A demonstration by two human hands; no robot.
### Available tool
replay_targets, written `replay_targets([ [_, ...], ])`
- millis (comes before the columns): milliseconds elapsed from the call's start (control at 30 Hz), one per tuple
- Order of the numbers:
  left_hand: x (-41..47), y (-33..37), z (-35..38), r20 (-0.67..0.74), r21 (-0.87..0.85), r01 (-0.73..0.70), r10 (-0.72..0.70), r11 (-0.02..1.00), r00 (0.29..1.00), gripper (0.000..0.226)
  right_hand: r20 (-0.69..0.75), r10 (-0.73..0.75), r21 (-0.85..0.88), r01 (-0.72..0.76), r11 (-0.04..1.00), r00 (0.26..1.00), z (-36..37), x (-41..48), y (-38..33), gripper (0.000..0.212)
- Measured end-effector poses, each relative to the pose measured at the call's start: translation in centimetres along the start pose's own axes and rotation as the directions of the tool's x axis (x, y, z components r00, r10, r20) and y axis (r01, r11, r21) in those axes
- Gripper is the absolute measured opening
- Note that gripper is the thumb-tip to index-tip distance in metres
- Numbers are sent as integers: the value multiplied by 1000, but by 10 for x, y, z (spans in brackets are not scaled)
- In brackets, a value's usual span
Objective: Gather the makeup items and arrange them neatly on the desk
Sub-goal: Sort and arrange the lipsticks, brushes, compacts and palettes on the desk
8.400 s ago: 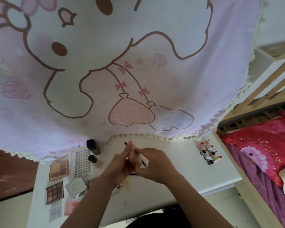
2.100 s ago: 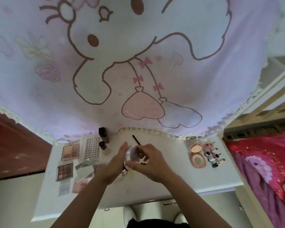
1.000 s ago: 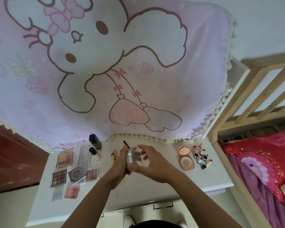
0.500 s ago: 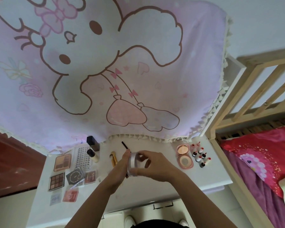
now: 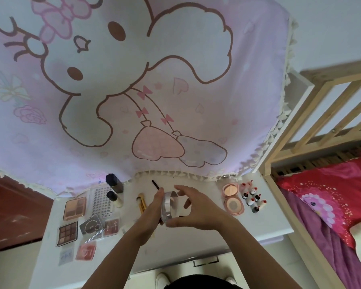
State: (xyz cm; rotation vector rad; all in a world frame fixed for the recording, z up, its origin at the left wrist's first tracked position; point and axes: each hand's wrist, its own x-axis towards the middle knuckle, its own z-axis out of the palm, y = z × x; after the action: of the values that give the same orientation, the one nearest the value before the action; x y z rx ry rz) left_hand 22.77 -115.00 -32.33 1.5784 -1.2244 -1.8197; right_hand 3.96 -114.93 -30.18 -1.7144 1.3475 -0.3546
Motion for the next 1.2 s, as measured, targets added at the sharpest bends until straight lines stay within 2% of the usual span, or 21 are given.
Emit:
replay_targets([
  [33,1,-1,0,5,3,10,-10,1000,1000,79,11,47,12,-47,999,999,2,2,1,106],
  [100,2,-1,1,9,8,9,-9,1000,1000,75,16,96,28,-96,995,995,5,5,2,97],
  [200,4,1,4,5,22,-5,5,1000,1000,69,-39,54,21,-53,998,998,4,4,0,72],
  [300,9,-4,7,17,-8,-18,18,1000,1000,69,-107,-30,-6,29,1000,994,0,2,5,73],
  [367,14,-7,8,44,-90,-4,8,996,999,68,-126,-101,-55,95,994,987,-2,-1,10,76],
  [467,20,-11,5,-35,-324,49,-64,945,997,68,-221,-134,-64,123,990,966,-7,-5,23,75],
  [600,21,-17,-2,-34,-506,95,-130,857,991,48,-326,33,37,-22,999,945,-5,-6,53,86],
  [700,21,-24,-6,-16,-569,143,-184,810,983,58,-243,217,111,-195,974,945,16,-1,85,100],
  [800,22,-34,-9,-7,-595,179,-227,784,974,71,-191,329,64,-323,944,925,50,3,113,97],
  [933,22,-46,-13,27,-634,225,-270,740,962,73,-110,399,8,-401,916,910,89,2,130,98],
  [1100,21,-58,-23,47,-683,256,-309,684,950,63,-187,445,-44,-460,887,876,115,1,140,93],
  [1200,26,-63,-29,45,-645,258,-302,719,952,66,-232,451,-134,-487,863,862,120,1,143,87],
])
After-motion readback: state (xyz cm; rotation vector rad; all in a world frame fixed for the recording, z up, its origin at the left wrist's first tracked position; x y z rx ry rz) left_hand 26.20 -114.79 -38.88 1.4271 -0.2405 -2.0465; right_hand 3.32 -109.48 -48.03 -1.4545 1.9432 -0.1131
